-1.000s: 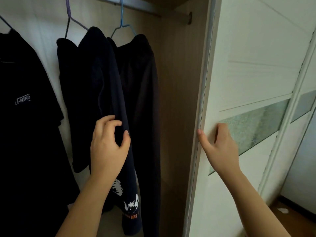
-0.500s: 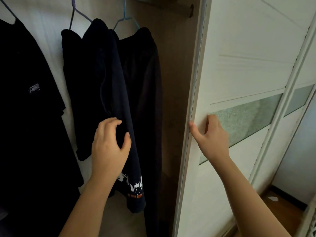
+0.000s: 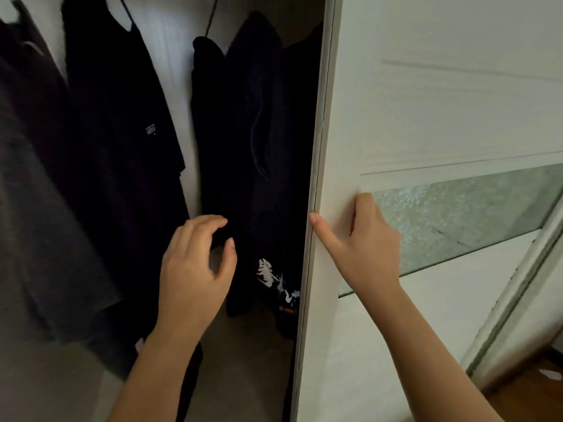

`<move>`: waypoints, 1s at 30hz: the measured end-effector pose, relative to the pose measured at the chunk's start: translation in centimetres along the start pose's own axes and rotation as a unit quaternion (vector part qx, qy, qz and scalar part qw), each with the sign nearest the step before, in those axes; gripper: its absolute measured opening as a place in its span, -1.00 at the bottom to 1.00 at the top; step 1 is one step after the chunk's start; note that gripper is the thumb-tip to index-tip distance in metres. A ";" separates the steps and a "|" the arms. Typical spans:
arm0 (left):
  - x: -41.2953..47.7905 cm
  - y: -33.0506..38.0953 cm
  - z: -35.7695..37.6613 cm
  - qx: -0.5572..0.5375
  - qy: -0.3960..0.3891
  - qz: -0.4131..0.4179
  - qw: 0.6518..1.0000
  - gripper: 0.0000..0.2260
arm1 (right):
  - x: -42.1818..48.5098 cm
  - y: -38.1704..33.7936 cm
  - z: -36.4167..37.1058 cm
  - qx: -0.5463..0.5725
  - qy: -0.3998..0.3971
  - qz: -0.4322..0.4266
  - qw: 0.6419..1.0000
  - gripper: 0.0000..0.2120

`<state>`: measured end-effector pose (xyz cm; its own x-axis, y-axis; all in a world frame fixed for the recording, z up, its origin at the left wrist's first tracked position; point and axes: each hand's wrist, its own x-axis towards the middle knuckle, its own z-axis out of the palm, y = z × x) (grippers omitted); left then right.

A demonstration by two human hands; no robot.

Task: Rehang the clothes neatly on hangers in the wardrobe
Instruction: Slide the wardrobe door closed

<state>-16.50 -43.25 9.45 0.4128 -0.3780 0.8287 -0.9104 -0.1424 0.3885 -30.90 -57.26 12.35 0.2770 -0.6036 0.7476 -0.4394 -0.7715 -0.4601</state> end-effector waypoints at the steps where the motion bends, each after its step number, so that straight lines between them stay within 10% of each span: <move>1: -0.2 -0.3 -0.7 0.013 0.007 0.003 1.000 -0.69 | -0.4 -0.7 0.3 0.005 -0.002 -0.012 1.000 -0.49; 13: -2.3 -4.3 -11.4 0.184 0.100 -0.031 0.977 -0.71 | -4.6 -10.1 4.4 0.076 -0.042 -0.141 0.986 -0.47; 24: -5.5 -7.2 -20.3 0.369 0.277 -0.029 0.887 -0.69 | -7.8 -19.5 8.1 0.140 -0.069 -0.241 0.958 -0.58; 30: -6.3 -8.5 -23.8 0.299 0.303 -0.209 0.880 -0.39 | -9.2 -23.9 9.4 0.168 -0.098 -0.284 0.939 -0.65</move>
<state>-10.69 -17.90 10.46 0.4902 0.3535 0.7967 -0.4530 -0.6776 0.5794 -14.89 -35.12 11.93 0.5516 -0.0759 0.8306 0.1117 -0.9802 -0.1638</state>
